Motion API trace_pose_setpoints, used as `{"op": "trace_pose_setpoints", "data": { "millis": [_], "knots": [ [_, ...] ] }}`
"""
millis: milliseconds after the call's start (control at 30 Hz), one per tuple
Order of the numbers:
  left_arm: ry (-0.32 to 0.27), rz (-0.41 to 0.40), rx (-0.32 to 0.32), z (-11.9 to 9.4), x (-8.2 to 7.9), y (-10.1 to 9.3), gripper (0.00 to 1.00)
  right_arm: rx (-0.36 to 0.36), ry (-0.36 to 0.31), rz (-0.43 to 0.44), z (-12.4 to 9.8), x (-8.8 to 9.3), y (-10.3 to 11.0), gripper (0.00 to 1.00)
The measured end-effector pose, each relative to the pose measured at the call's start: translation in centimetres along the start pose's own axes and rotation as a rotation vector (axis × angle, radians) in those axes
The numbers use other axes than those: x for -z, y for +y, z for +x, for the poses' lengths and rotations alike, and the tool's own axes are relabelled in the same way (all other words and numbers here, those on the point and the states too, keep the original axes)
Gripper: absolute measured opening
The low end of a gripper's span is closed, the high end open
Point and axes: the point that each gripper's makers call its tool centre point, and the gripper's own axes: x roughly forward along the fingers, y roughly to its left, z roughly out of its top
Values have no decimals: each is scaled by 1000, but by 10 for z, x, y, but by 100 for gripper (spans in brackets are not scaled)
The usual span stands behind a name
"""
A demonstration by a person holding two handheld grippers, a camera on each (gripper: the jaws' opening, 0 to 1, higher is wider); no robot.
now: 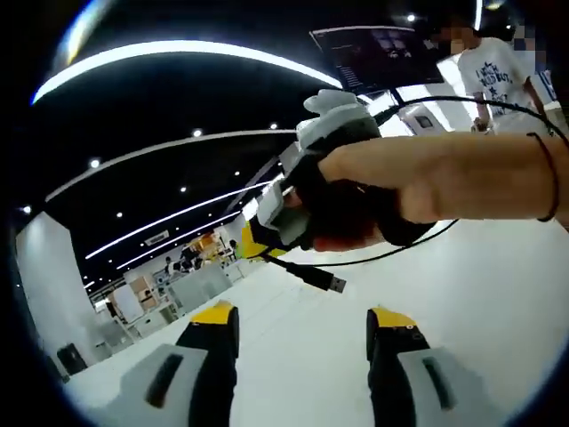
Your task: Find the data cable on the table. Grasp the USB connector end of the cable and insert it into the USB port on the table
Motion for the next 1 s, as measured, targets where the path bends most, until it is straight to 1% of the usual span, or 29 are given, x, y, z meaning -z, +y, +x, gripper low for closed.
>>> {"op": "trace_pose_setpoints", "data": {
  "millis": [67, 133, 233, 267, 300, 367, 500, 533, 600, 767, 833, 900, 933, 967, 1000],
  "knots": [
    [-27, 82, -36, 5, -3, 0, 55, -12, -12, 16, 0, -3, 7, 5],
    [-50, 136, -71, 8, -6, 1, 52, -21, -19, 32, 0, -5, 12, 5],
    [-96, 250, -183, 10, -15, 12, 42, -28, -32, 56, -1, -9, 17, 5],
    [-103, 282, -209, 10, -17, 14, 41, -32, -35, 67, -1, -10, 18, 5],
    [-110, 291, -215, 12, -18, 13, 41, -35, -40, 81, -2, -12, 18, 5],
    [-122, 286, -207, 13, -18, 8, 40, -38, -51, 109, -3, -14, 18, 5],
    [-134, 390, -224, 15, -24, 2, 38, -49, -63, 156, -3, -15, 21, 5],
    [-130, 427, -232, 15, -25, 2, 36, -49, -65, 163, -3, -15, 22, 5],
    [-133, 464, -241, 16, -27, 1, 35, -49, -70, 171, -4, -14, 22, 5],
    [-141, 491, -260, 13, -31, 3, 27, -44, -88, 193, -4, -17, 21, 5],
    [-148, 512, -263, 12, -33, 3, 26, -44, -93, 207, -4, -17, 21, 5],
    [-141, 536, -268, 12, -34, 5, 22, -39, -94, 209, -3, -16, 21, 5],
    [-141, 546, -267, 12, -34, 5, 21, -37, -98, 218, -3, -15, 19, 5],
    [-144, 560, -266, 12, -34, 4, 21, -43, -107, 249, -3, -16, 20, 5],
    [-146, 575, -265, 12, -34, 4, 19, -47, -109, 262, -2, -16, 20, 5]
  ]
}}
